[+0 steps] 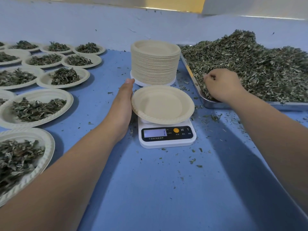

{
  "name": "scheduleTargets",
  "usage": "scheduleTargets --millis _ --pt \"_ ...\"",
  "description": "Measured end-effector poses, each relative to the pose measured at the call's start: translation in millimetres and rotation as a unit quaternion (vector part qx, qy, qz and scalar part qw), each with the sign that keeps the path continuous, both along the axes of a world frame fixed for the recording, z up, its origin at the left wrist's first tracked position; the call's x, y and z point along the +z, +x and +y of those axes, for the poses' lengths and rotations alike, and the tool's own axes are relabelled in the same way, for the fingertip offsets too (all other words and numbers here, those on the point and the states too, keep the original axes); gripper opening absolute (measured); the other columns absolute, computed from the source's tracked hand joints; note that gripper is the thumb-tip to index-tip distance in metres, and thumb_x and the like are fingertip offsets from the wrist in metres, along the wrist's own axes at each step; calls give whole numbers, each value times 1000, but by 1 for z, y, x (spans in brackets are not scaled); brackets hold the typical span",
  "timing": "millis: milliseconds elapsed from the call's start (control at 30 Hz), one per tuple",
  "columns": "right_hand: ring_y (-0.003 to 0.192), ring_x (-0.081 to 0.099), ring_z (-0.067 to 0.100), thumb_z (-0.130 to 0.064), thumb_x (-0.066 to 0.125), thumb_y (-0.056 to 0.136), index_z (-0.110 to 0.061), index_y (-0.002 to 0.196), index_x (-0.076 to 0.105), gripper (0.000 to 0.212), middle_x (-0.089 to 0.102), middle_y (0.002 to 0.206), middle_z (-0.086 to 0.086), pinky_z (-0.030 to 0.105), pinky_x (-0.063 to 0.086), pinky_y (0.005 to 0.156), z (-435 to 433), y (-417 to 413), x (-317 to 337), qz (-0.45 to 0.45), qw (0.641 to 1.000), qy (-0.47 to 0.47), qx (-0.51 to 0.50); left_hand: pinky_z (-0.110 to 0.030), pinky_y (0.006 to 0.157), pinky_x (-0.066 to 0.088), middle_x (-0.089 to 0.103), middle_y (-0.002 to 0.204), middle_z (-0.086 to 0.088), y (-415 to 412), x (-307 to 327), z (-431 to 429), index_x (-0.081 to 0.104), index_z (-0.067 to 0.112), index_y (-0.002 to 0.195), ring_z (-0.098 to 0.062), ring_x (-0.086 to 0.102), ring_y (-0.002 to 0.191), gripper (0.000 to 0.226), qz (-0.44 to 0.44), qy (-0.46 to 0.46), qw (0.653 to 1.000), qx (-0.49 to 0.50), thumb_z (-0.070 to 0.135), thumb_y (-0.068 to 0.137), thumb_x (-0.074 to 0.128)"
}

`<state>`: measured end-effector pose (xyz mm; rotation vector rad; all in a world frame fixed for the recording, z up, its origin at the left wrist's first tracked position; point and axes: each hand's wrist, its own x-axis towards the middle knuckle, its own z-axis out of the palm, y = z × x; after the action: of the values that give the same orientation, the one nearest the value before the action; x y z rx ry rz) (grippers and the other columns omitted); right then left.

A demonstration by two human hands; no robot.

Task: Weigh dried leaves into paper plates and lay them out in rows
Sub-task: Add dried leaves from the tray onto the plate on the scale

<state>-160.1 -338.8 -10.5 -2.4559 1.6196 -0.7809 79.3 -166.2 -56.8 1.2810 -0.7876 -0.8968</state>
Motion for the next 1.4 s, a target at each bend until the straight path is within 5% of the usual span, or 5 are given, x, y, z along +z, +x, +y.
scheduleTargets --millis 233,467,667,1033,1400 --pt "53 46 23 -30 41 105 -3 82 62 42 64 72 16 37 51 68 3 2 7 -45 998 -36 -10 -42 122 28 50 137 24 -1 1 2 42 45 151 1 45 128 73 -30 13 999 -6 75 84 36" --pt "47 42 8 -32 43 105 -10 84 65 38 55 65 -4 22 32 49 5 10 43 -153 987 -55 14 -36 113 32 50 126 34 -1 -2 1 41 50 149 8 46 122 66 -59 12 998 -6 75 89 34" --pt "54 44 11 -37 48 103 -12 76 65 40 52 58 -11 29 36 59 34 45 71 -229 966 -43 109 -37 115 33 51 138 25 1 -5 -1 44 54 144 -4 46 135 64 -62 14 998 -6 77 85 33" --pt "90 60 7 -51 50 101 -26 124 63 36 68 101 -9 26 44 80 95 82 31 46 959 25 279 -36 118 34 57 123 34 6 -8 -5 56 55 121 12 50 122 41 -32 -13 999 -19 71 87 39" --pt "86 61 10 -54 36 105 -28 105 61 36 69 96 -5 24 44 74 77 65 45 -51 967 -8 249 -42 123 27 43 145 21 1 -3 0 41 40 152 0 38 134 74 -41 -6 999 -5 72 86 36"
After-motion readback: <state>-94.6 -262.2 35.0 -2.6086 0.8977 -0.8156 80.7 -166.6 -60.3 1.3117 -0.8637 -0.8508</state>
